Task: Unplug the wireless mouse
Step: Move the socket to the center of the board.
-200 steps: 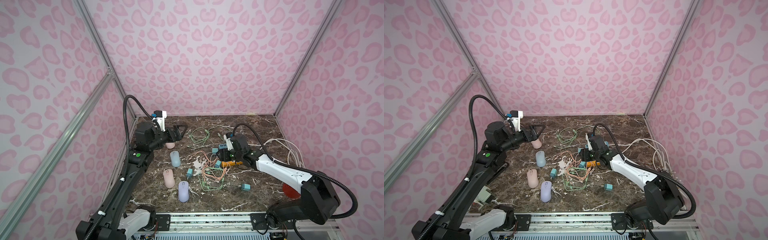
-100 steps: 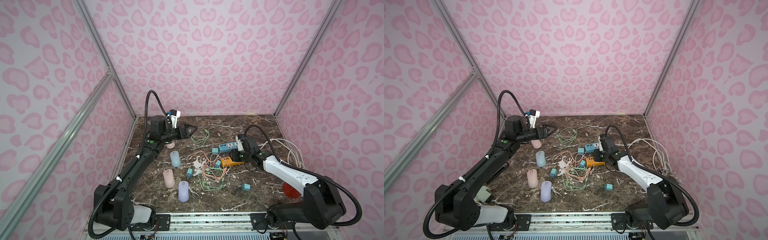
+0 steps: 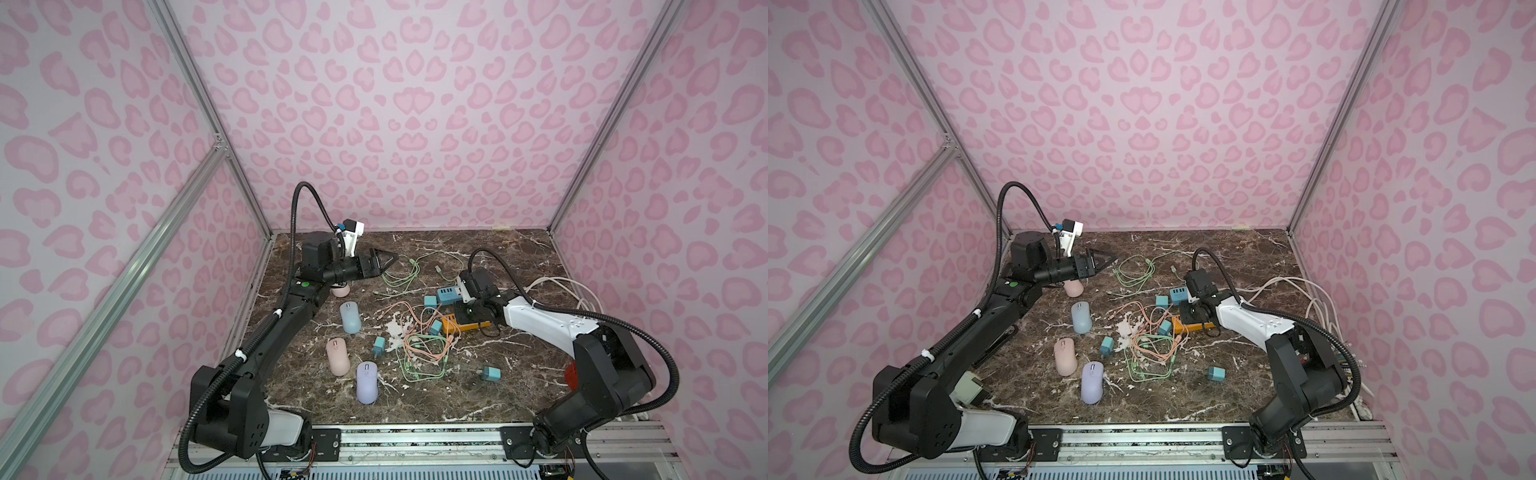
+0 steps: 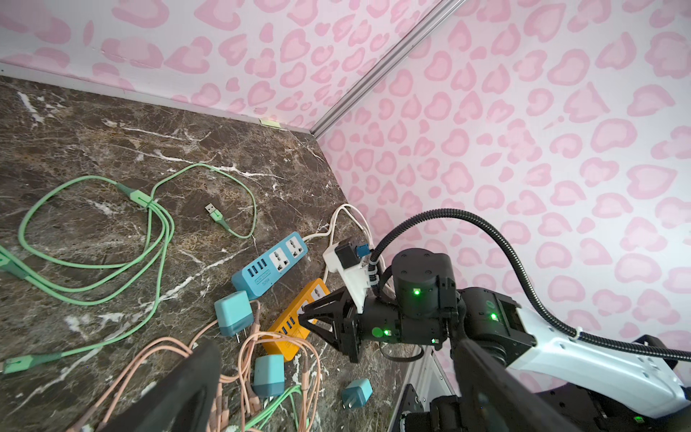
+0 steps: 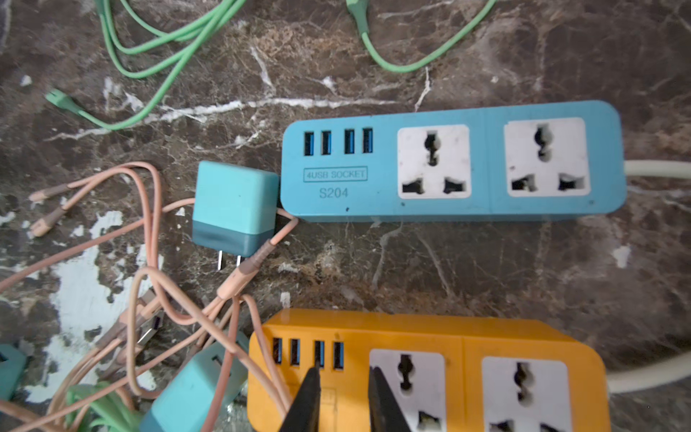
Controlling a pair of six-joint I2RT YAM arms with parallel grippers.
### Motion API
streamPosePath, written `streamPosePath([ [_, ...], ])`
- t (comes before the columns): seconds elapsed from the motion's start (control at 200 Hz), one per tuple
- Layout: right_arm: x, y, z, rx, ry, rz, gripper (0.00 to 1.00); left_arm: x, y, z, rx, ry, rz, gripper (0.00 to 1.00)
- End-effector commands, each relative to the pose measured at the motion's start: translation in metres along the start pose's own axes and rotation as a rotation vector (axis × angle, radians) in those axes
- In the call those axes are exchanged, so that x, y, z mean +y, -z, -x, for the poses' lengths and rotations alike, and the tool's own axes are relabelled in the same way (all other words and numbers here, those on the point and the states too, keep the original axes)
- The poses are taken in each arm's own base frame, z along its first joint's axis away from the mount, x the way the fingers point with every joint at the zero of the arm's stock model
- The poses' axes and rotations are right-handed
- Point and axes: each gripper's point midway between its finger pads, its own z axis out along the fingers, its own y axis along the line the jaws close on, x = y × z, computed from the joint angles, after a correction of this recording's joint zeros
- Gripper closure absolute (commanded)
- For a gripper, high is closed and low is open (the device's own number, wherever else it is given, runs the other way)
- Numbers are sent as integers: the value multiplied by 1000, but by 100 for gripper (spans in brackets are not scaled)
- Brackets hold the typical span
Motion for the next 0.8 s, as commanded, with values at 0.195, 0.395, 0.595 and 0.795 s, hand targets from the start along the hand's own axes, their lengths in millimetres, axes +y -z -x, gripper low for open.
streamPosePath([
  [0.195, -14, -8, -6, 28, 70, -149, 74, -15, 8, 7, -25, -52, -27, 0],
  [0.395, -6, -14, -7, 41, 98, -147, 74, -13, 8, 7, -26, -43, -25, 0],
  [0.595, -4, -16, -7, 46, 101, -144, 74, -14, 9, 6, -28, -44, -25, 0],
  [0.795, -14, -15, -10, 51, 106, -197, 72, -15, 10, 6, -28, -48, -27, 0],
])
